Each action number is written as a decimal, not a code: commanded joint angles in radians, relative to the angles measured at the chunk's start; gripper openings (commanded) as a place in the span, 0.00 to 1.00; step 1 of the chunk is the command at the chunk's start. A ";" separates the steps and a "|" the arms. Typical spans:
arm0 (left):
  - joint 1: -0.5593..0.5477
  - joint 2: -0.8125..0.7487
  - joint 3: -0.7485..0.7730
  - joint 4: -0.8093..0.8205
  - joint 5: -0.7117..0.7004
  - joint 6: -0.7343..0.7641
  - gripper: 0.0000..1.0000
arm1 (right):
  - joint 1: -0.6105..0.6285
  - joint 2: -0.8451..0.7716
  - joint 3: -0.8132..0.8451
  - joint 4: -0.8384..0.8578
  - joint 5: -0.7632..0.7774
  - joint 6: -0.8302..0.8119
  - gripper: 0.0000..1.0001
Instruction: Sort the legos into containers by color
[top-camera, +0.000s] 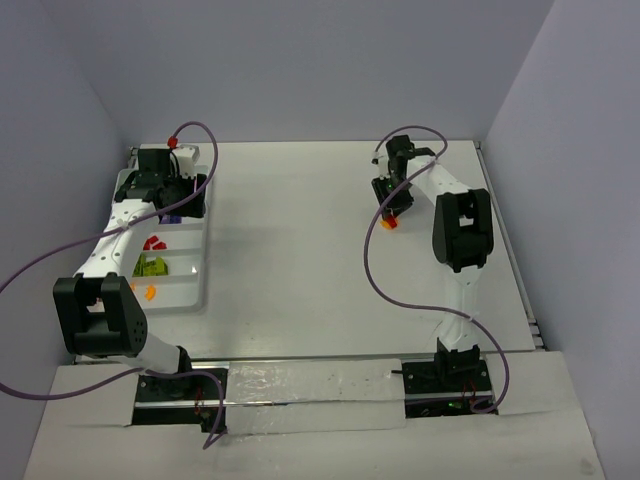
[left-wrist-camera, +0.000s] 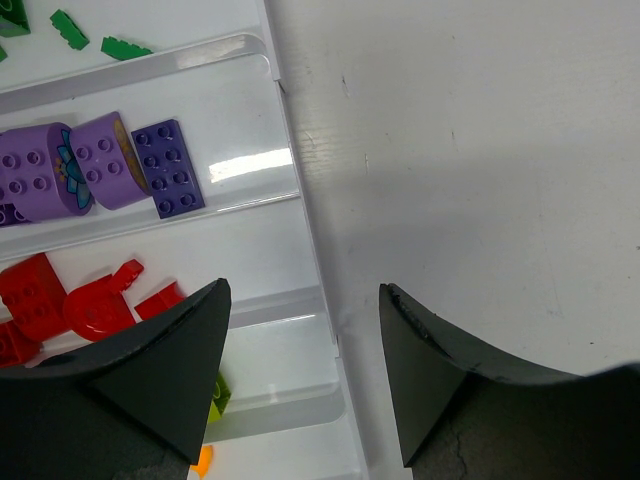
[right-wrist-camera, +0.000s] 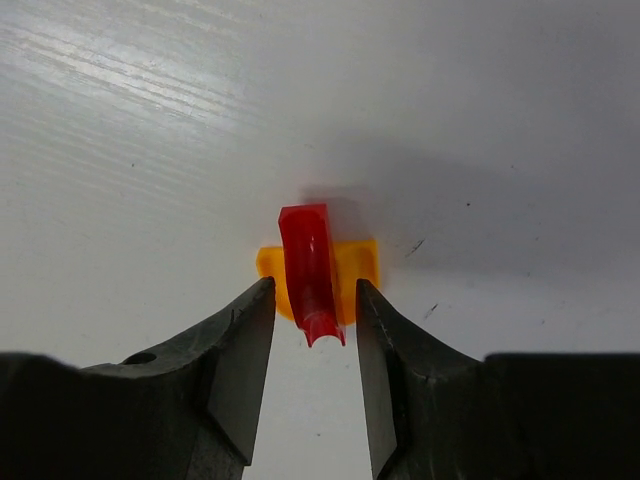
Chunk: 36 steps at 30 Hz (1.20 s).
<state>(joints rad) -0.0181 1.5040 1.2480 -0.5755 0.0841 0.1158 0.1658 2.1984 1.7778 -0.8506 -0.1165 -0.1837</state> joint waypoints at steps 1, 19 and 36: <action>-0.003 -0.016 0.045 0.002 0.019 0.002 0.70 | 0.006 -0.085 -0.003 -0.021 0.008 0.004 0.45; -0.003 -0.033 0.041 -0.007 0.039 0.018 0.72 | -0.003 -0.066 -0.071 0.022 0.023 -0.038 0.36; 0.003 -0.150 -0.103 0.073 0.523 0.093 0.72 | -0.002 -0.183 -0.079 0.005 -0.308 -0.127 0.00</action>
<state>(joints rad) -0.0166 1.4665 1.2061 -0.5656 0.3096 0.1582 0.1619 2.1394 1.6814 -0.8275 -0.2170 -0.2619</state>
